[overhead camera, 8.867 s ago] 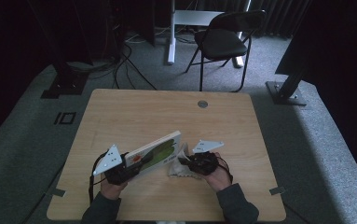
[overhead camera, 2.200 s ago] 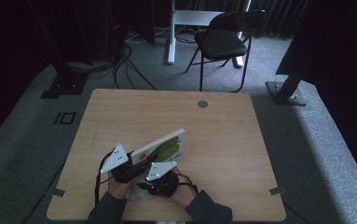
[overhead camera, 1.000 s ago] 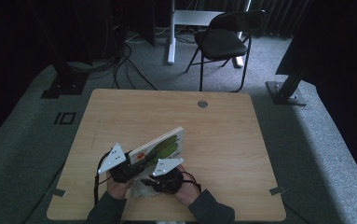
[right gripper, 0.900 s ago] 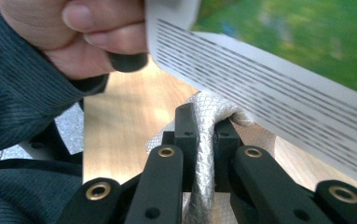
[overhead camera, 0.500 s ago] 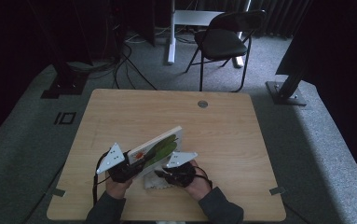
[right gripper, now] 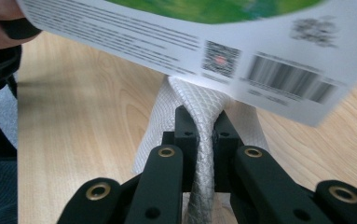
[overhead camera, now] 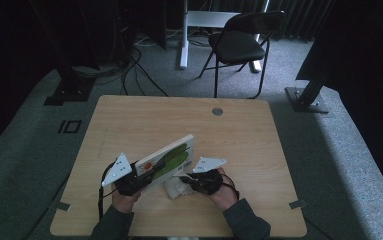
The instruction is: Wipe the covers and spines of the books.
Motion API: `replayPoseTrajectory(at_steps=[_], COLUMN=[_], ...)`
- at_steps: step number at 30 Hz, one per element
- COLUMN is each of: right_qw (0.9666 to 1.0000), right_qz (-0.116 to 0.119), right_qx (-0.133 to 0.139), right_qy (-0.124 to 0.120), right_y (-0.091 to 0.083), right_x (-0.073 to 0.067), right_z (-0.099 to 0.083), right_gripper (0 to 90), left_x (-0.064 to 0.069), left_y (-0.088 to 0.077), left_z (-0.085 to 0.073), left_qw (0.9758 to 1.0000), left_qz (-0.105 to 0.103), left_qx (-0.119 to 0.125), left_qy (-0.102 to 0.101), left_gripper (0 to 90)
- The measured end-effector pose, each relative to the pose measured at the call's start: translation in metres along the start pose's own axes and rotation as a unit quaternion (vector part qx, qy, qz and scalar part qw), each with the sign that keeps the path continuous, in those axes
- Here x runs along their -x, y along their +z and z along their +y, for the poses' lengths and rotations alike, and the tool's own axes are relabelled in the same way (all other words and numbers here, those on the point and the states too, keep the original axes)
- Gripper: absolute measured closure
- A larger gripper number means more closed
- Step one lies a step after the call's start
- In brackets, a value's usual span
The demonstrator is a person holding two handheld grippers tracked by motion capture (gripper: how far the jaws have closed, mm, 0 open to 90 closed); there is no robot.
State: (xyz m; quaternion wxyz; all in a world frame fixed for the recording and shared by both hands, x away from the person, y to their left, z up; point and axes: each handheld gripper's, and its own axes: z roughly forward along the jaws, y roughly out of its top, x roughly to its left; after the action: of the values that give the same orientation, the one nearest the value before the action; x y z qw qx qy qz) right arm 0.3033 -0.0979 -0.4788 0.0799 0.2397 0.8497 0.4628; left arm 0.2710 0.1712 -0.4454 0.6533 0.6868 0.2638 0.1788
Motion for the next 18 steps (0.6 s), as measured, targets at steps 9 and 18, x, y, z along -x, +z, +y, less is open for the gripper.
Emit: replayPoseTrajectory(at_steps=[9, 18], right_qw=[0.9994, 0.9979], right_qz=[-0.024, -0.044], right_qx=[0.007, 0.018], right_qy=[0.024, 0.045], right_y=[-0.012, -0.023], right_x=[0.017, 0.03], right_z=[-0.007, -0.01], right_gripper=[84.9, 84.9], left_x=[-0.001, -0.002], left_y=[-0.004, -0.005], left_z=[0.001, 0.001], left_qw=[1.0, 1.0], left_qz=[-0.002, 0.002], left_qx=[0.002, 0.002], left_qy=[-0.001, 0.001], left_gripper=[77.9, 77.9])
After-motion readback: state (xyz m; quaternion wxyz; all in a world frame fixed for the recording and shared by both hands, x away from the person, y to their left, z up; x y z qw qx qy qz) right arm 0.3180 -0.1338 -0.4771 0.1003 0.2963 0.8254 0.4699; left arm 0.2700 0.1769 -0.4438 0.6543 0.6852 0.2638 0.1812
